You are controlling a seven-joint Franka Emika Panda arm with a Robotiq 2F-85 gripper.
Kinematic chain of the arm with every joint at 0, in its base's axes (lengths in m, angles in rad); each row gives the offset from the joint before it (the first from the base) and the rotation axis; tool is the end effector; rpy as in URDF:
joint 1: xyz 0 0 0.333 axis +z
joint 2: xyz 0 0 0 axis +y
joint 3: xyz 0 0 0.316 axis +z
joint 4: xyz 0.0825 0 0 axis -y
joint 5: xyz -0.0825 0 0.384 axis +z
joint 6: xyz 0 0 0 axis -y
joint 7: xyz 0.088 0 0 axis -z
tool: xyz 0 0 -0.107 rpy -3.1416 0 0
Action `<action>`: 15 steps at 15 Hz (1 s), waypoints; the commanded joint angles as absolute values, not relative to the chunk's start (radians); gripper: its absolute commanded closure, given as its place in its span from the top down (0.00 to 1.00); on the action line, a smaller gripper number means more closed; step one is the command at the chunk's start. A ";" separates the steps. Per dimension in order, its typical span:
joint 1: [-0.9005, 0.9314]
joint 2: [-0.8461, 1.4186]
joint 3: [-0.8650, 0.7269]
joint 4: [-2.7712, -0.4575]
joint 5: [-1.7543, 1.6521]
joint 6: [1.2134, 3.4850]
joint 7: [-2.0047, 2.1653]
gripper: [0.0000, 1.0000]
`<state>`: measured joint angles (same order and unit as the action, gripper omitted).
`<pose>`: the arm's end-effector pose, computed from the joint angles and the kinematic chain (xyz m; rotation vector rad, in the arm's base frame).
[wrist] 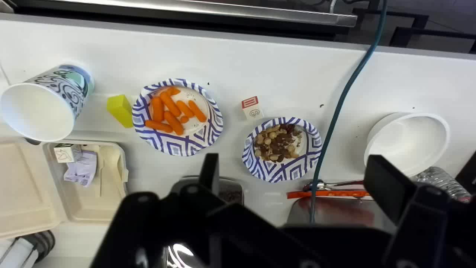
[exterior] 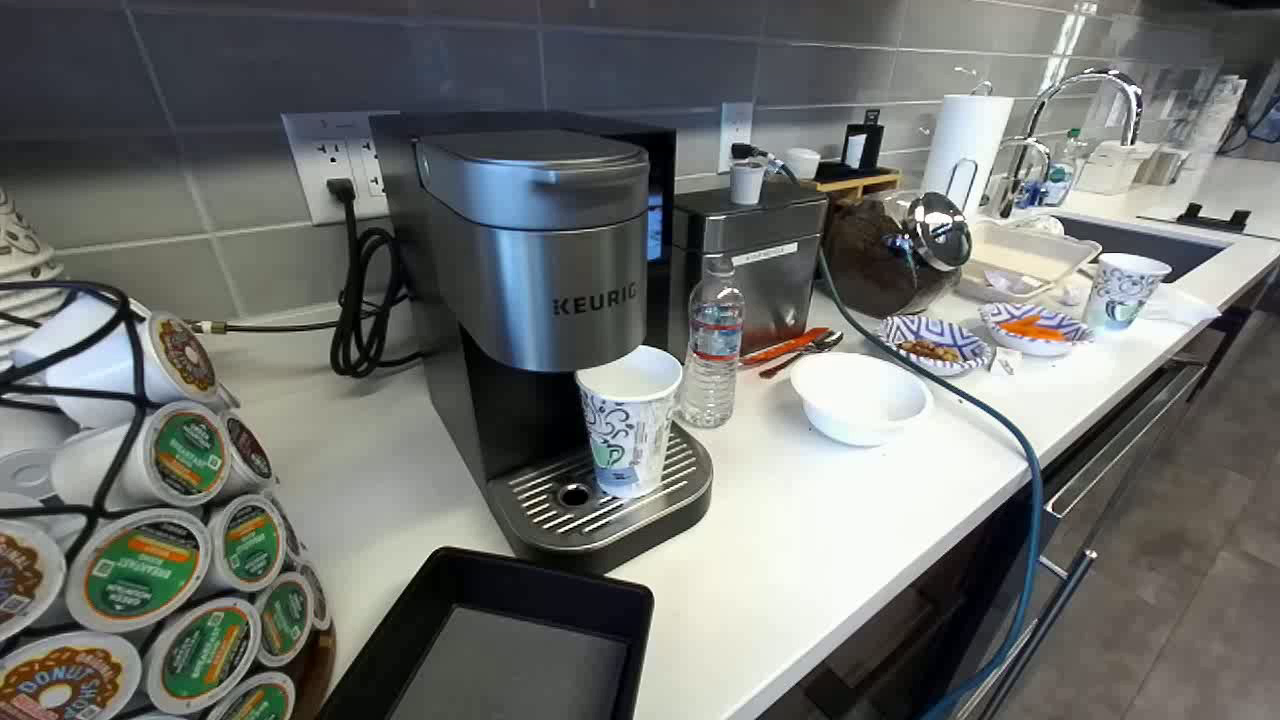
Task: Put two orange objects from the black and white bowl into the white bowl.
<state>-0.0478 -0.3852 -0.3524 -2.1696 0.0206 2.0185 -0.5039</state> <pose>0.4229 -0.1978 0.5606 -3.0676 -0.1640 -0.3940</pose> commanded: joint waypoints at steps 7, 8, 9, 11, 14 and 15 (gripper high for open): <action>-0.066 -0.347 -0.332 -2.148 0.046 2.018 -0.498 1.00; -0.047 -0.268 -0.347 -2.105 0.092 2.020 -0.513 1.00; -0.047 -0.231 -0.347 -2.091 0.113 2.035 -0.503 1.00; -0.053 -0.113 -0.346 -2.043 0.184 2.089 -0.479 1.00; -0.096 0.065 -0.316 -1.951 0.221 2.167 -0.402 1.00; -0.115 0.114 -0.305 -1.915 0.203 2.175 -0.367 1.00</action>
<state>-0.0597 -0.0628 -0.3388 -2.0454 0.1906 2.1581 -0.4435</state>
